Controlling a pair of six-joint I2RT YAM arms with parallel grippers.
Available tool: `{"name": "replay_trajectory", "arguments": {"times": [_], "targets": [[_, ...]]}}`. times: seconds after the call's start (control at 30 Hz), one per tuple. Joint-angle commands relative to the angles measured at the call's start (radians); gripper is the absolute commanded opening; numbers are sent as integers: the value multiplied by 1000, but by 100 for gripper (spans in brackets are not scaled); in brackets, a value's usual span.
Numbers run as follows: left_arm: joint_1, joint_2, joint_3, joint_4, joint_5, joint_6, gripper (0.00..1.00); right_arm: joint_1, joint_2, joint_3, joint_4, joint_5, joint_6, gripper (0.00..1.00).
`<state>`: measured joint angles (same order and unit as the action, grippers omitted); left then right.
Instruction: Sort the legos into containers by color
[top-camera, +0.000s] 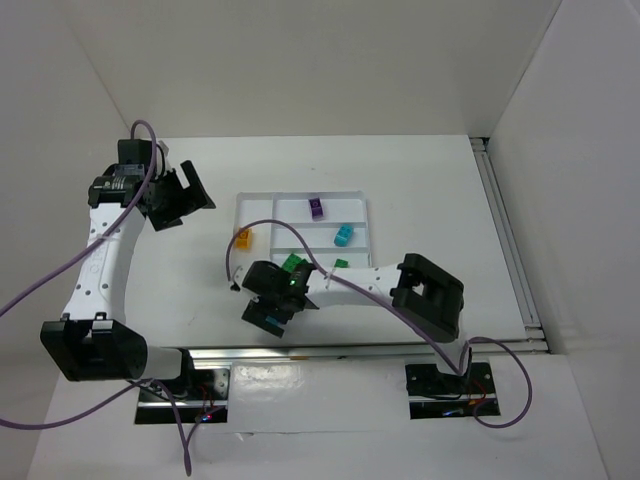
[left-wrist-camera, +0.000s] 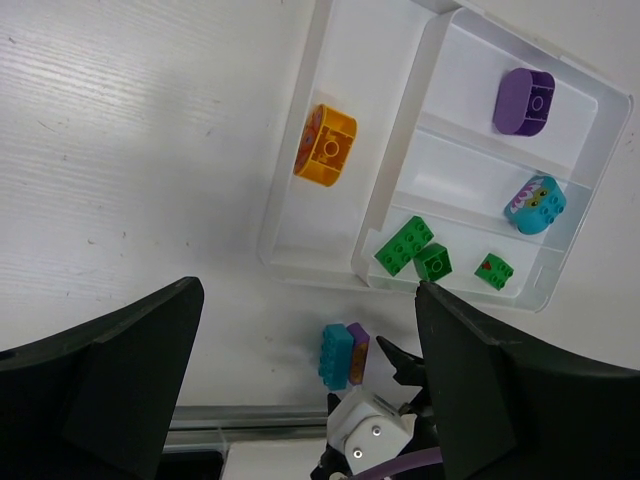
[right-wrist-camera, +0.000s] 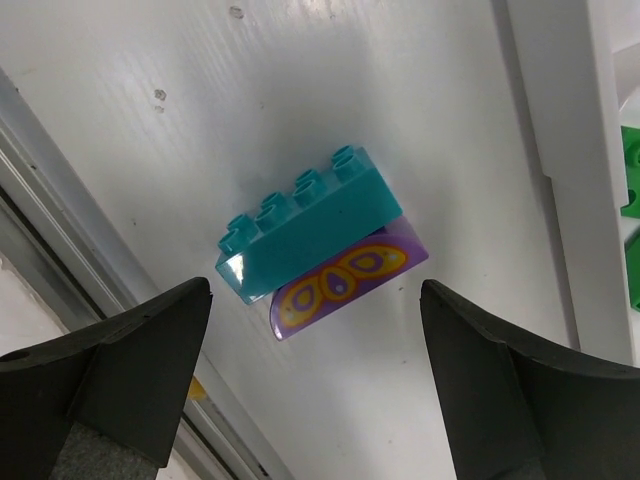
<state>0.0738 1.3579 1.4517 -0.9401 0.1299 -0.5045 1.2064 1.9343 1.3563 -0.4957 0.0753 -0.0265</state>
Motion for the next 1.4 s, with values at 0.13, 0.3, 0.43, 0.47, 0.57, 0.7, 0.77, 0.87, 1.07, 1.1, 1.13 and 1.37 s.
{"name": "replay_trajectory", "arguments": {"times": [0.13, 0.3, 0.43, 0.47, 0.57, 0.7, 0.77, 0.87, 1.07, 1.1, 1.13, 1.37], "targets": [[6, -9, 3, 27, 19, 23, 98, -62, 55, 102, 10, -74, 51, 95], [6, -9, -8, 27, 28, 23, 97, -96, 75, 199, -74, -123, 206, 97], [6, -9, -17, 27, 28, 23, 97, -96, 106, 242, -129, -123, 273, 97], [6, -9, -17, 37, 28, 23, 97, -96, 106, 242, -129, -123, 287, 97], [6, -9, -17, 37, 28, 23, 97, -87, 83, 242, -129, -140, 312, 97], [6, -9, -17, 37, 28, 23, 97, -77, 57, 207, -129, -57, 303, 95], [6, -9, -17, 37, 28, 23, 97, -77, 57, 207, -139, -48, 289, 88], [6, -9, -17, 37, 37, 23, 97, -77, 57, 207, -162, -26, 280, 87], [6, -19, -17, 37, 37, 23, 97, -58, 91, 242, -265, 160, 329, 89], [6, -19, -17, 37, 37, 23, 97, -57, 91, 221, -277, 184, 329, 89], [6, -19, -17, 37, 46, 23, 97, -57, 91, 211, -287, 211, 329, 89], [6, -9, -8, 37, 56, 23, 97, -57, 0, 89, -317, 259, 339, 87]]}}
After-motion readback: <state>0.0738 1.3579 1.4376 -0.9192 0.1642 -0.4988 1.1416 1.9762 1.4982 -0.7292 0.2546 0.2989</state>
